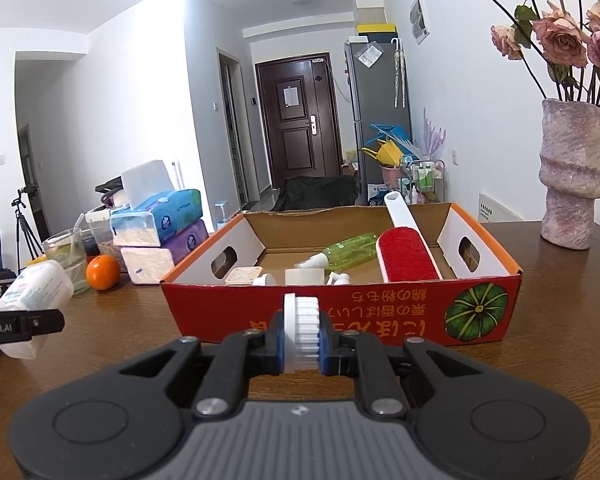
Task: Organize rigid objects
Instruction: 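Carry the cotton-bud box with the left tool while the right carries the cap over the box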
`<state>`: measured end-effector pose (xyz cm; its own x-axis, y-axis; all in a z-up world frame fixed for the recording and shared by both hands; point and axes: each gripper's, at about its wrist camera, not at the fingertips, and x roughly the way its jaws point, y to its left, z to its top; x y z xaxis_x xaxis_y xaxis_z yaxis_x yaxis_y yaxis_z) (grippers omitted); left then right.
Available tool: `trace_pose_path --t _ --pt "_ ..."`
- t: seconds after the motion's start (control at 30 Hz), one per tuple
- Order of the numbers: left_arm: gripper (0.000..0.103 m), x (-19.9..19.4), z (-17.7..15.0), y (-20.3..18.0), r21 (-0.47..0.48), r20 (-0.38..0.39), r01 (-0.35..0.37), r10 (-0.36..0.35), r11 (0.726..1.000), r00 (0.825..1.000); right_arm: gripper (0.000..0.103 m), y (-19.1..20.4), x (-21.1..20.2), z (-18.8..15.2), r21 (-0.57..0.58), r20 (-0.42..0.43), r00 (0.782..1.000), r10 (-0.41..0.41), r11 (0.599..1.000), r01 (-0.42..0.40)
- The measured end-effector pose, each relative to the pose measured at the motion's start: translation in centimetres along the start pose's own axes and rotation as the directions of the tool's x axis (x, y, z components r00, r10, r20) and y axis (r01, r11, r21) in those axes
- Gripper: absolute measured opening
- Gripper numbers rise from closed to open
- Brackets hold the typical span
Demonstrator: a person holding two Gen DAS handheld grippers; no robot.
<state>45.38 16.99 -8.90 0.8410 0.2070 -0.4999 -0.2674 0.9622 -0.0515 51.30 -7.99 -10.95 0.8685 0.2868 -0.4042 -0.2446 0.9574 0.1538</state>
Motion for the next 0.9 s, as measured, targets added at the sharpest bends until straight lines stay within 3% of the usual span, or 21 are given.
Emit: trace_pose_path --t 0.9 --pt "0.066 -3.8 0.4 -9.0 0.07 0.047 0.134 -0.137 0.989 0.989 0.015 -2.1 -2.8 0.8 0.012 0.039 0.999 0.038 0.999 -0.039"
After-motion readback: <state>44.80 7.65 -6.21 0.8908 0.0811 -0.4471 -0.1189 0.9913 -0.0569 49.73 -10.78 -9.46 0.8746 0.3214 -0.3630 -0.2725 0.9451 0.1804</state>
